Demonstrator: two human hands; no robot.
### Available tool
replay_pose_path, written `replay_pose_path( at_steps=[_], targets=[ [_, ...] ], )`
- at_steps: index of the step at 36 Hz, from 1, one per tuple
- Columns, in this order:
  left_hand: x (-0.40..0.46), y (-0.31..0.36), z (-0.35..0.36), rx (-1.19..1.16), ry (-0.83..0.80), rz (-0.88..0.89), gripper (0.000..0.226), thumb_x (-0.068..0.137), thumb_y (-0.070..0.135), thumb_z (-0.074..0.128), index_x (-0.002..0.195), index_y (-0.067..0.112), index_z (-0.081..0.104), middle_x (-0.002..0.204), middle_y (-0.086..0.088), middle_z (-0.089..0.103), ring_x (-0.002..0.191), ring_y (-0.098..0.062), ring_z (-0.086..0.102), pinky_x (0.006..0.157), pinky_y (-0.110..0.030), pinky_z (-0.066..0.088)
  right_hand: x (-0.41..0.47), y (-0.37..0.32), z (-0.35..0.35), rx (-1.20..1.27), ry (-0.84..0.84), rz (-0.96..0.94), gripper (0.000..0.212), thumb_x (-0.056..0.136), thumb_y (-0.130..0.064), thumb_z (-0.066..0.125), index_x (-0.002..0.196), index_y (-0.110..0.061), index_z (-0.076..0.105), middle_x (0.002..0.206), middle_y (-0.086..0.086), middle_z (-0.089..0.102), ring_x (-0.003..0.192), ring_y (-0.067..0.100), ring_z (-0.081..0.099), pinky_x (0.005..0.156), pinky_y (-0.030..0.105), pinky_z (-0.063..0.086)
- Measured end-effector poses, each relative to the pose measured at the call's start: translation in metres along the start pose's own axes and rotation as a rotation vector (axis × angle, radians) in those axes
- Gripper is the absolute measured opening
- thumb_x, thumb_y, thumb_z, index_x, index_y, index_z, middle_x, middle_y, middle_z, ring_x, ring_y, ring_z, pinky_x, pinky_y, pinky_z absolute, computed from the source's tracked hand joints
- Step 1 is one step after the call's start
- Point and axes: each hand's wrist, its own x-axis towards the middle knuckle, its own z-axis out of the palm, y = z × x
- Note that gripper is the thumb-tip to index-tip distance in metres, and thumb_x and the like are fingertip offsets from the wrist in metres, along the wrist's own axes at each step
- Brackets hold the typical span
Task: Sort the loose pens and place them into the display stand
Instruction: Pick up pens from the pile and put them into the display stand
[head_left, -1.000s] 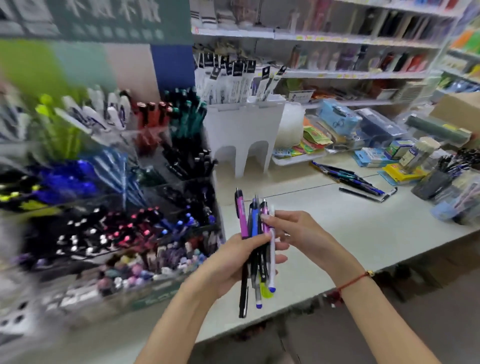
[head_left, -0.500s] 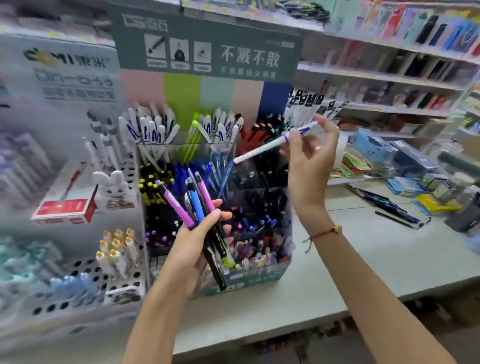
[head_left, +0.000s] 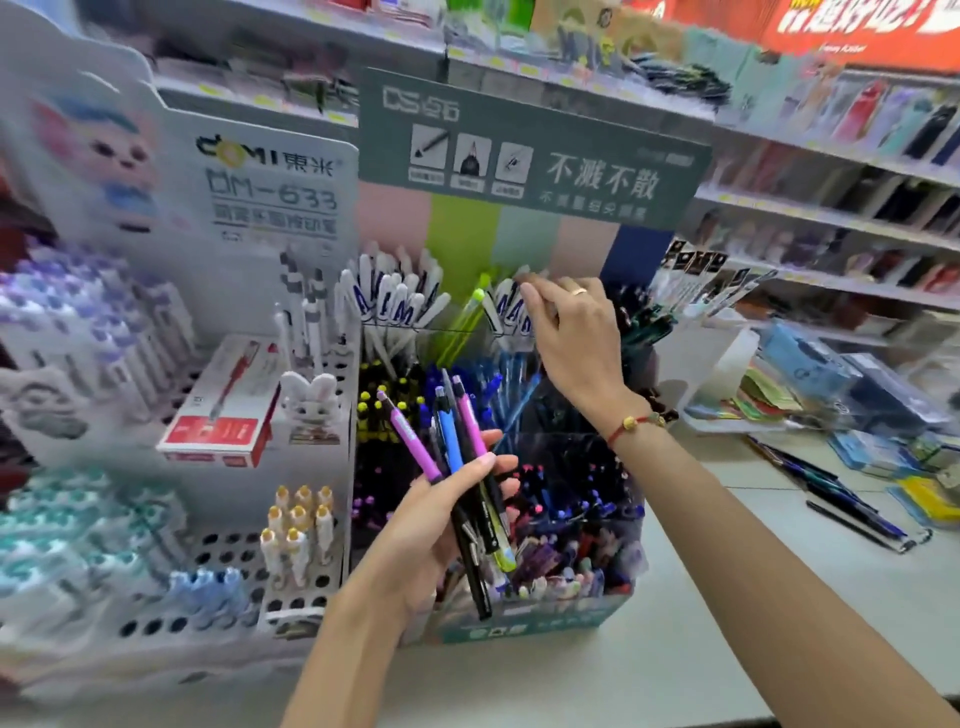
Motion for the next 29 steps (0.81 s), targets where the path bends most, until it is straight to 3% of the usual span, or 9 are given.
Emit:
replay_pose_path(
  at_steps=[3,5,10,14,18,20,23,25,29],
  targets=[
    [-0.001,0.001,0.0,0.008,-0.016,-0.009,0.026,0.093,0.015,0.057,0.117,0.019,0.065,0.093,0.0,0.074,0.08,-0.012,0.07,0.068,-0.03,0.057,-0.01,-0.008,-0.015,-0.035,0.034,-0.024,0.032,0.097,-0.028,0.051,0.121,-0.012,0.065,0.117,0.006,0.063,0.111,0.022,0.047,0.093,0.035,0.039],
    [-0.002,0.002,0.0,-0.001,-0.037,-0.017,0.026,0.093,0.013,0.057,0.117,0.016,0.064,0.087,-0.002,0.071,0.075,-0.014,0.067,0.073,-0.033,0.059,-0.028,-0.021,-0.028,0.016,0.049,-0.029,0.028,0.095,-0.027,0.056,0.118,-0.014,0.066,0.108,0.001,0.061,0.103,0.015,0.046,0.089,0.027,0.038],
    [-0.01,0.003,-0.003,0.096,-0.07,-0.029,0.018,0.092,0.012,0.059,0.108,0.014,0.066,0.085,-0.007,0.067,0.065,-0.012,0.065,0.057,-0.024,0.056,-0.071,-0.043,-0.039,0.492,-0.592,0.315,0.032,0.09,-0.042,0.06,0.106,-0.016,0.072,0.094,-0.003,0.066,0.069,-0.001,0.051,0.072,0.015,0.042],
    [-0.017,-0.002,-0.011,0.197,-0.089,-0.057,0.022,0.092,0.018,0.06,0.111,0.007,0.063,0.084,-0.004,0.072,0.072,-0.016,0.068,0.066,-0.03,0.058,-0.085,-0.035,-0.035,0.682,-0.583,0.574,0.025,0.088,-0.033,0.067,0.09,-0.009,0.075,0.055,-0.013,0.058,0.05,-0.002,0.047,0.055,0.012,0.039],
    [-0.024,-0.006,-0.024,0.24,-0.051,-0.111,0.021,0.094,0.015,0.056,0.113,0.006,0.059,0.087,-0.006,0.074,0.07,-0.015,0.07,0.058,-0.026,0.056,-0.086,-0.027,-0.038,0.96,-0.462,0.847,0.017,0.092,-0.026,0.062,0.087,-0.01,0.069,0.068,-0.001,0.056,0.052,0.004,0.051,0.049,0.015,0.041],
    [-0.026,-0.008,-0.031,0.346,-0.08,-0.164,0.018,0.096,0.016,0.054,0.109,0.005,0.059,0.076,-0.002,0.069,0.063,-0.012,0.065,0.058,-0.024,0.053,-0.08,-0.026,-0.046,1.045,-0.502,0.856,0.016,0.094,-0.023,0.058,0.09,-0.012,0.068,0.07,-0.003,0.057,0.054,0.003,0.054,0.05,0.013,0.043],
    [-0.027,-0.013,-0.042,0.52,-0.096,-0.23,0.013,0.097,0.019,0.054,0.096,0.01,0.064,0.073,0.002,0.063,0.06,-0.009,0.059,0.064,-0.025,0.052,-0.075,-0.033,-0.055,0.981,-0.836,0.708,0.02,0.093,-0.028,0.059,0.103,-0.015,0.071,0.075,-0.005,0.063,0.061,0.005,0.058,0.056,0.014,0.047],
    [-0.025,-0.016,-0.043,0.608,-0.088,-0.247,0.012,0.097,0.019,0.053,0.094,0.011,0.063,0.077,0.0,0.062,0.057,-0.005,0.059,0.059,-0.02,0.051,-0.077,-0.044,-0.051,0.841,-0.995,0.608,0.025,0.092,-0.027,0.06,0.11,-0.013,0.07,0.077,-0.005,0.066,0.063,0.005,0.06,0.058,0.015,0.048],
    [-0.024,-0.021,-0.043,0.755,-0.088,-0.214,0.01,0.098,0.015,0.052,0.095,0.009,0.059,0.077,0.0,0.056,0.046,0.005,0.054,0.047,-0.008,0.042,-0.083,-0.059,-0.034,0.736,-1.12,0.551,0.028,0.094,-0.028,0.06,0.106,-0.005,0.069,0.07,-0.002,0.059,0.056,0.006,0.054,0.054,0.015,0.046]
  ],
)
